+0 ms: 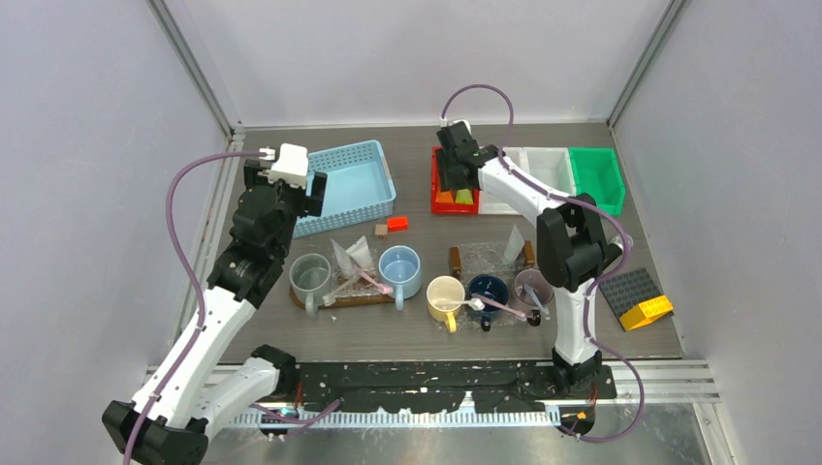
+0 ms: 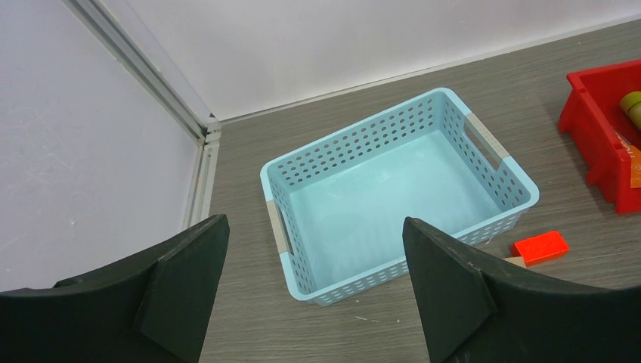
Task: Prepare toiletry sets of a toothbrush and toothpaste on the tray
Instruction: Place the toothpaste in the toothpaste holder, then pick up the toothpaste from the storage box.
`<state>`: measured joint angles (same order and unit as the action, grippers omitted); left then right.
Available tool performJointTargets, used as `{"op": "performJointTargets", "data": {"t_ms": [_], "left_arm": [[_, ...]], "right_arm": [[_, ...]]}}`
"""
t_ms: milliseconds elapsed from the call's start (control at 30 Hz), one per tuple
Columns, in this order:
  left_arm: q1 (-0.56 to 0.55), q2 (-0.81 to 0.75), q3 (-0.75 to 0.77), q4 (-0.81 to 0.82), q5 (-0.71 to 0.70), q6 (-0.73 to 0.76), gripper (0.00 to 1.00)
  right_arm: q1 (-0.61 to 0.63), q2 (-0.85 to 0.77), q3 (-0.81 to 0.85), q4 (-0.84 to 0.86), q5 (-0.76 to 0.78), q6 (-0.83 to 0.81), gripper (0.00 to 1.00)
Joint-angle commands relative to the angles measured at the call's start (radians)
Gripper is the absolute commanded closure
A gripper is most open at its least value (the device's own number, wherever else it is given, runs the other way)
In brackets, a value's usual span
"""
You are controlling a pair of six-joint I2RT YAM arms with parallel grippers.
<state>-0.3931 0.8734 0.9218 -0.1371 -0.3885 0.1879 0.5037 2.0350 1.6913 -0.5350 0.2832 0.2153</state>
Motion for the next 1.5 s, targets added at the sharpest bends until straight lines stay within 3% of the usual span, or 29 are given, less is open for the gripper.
{"op": "performJointTargets", "data": {"t_ms": [0, 333, 533, 900, 1033, 1233, 1467], "left_arm": [[0.002, -0.017, 0.004, 0.053, 0.015, -0.006, 0.12], [0.001, -0.015, 0.004, 0.05, 0.02, -0.009, 0.12], [0.002, -0.015, 0.006, 0.048, 0.028, -0.014, 0.12], [0.002, -0.01, 0.008, 0.042, 0.035, -0.02, 0.12], [0.002, -0.011, 0.009, 0.041, 0.039, -0.021, 0.12], [0.002, -0.011, 0.009, 0.042, 0.04, -0.02, 0.12], [0.002, -0.011, 0.009, 0.04, 0.039, -0.018, 0.12]], "right_arm": [[-0.005, 0.044, 0.078, 0.071, -0.034, 0.024, 0.48], [-0.033, 0.141, 0.108, 0.091, -0.098, 0.064, 0.48], [-0.045, 0.171, 0.106, 0.07, -0.155, 0.069, 0.42], [-0.05, 0.236, 0.135, -0.025, -0.089, 0.076, 0.44], [-0.05, 0.223, 0.136, -0.041, -0.063, 0.057, 0.53], [-0.048, 0.167, 0.133, -0.063, -0.126, 0.053, 0.79], [-0.034, 0.11, 0.125, -0.13, -0.211, 0.062, 0.97]]}}
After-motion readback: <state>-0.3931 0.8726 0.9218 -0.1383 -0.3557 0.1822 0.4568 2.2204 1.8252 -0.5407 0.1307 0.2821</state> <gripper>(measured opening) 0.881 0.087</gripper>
